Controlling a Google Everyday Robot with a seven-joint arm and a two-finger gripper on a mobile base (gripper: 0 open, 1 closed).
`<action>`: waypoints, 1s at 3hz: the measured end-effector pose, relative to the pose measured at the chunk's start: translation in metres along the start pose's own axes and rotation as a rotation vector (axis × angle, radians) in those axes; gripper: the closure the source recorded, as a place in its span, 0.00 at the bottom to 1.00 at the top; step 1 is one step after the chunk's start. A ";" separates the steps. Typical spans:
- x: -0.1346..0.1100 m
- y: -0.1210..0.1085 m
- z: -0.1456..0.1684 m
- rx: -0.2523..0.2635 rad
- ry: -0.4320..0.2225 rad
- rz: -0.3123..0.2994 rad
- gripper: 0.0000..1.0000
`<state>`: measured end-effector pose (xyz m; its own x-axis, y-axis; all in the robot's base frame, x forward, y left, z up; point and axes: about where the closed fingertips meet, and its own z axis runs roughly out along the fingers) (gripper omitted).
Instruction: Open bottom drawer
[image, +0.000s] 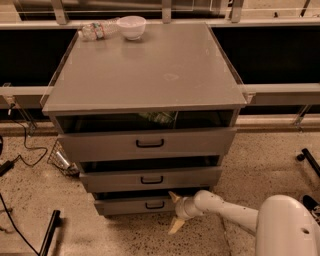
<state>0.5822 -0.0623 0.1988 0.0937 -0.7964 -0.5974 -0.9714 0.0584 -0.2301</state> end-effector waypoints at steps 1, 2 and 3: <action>0.000 -0.007 0.009 -0.008 0.037 -0.022 0.00; 0.002 -0.012 0.017 -0.012 0.070 -0.033 0.00; 0.007 -0.014 0.021 -0.019 0.099 -0.031 0.00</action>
Offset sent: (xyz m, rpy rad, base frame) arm 0.0282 0.0057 -0.0163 -0.1257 -0.0139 0.0132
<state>0.6014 -0.0560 0.1813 0.1023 -0.8533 -0.5113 -0.9724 0.0225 -0.2321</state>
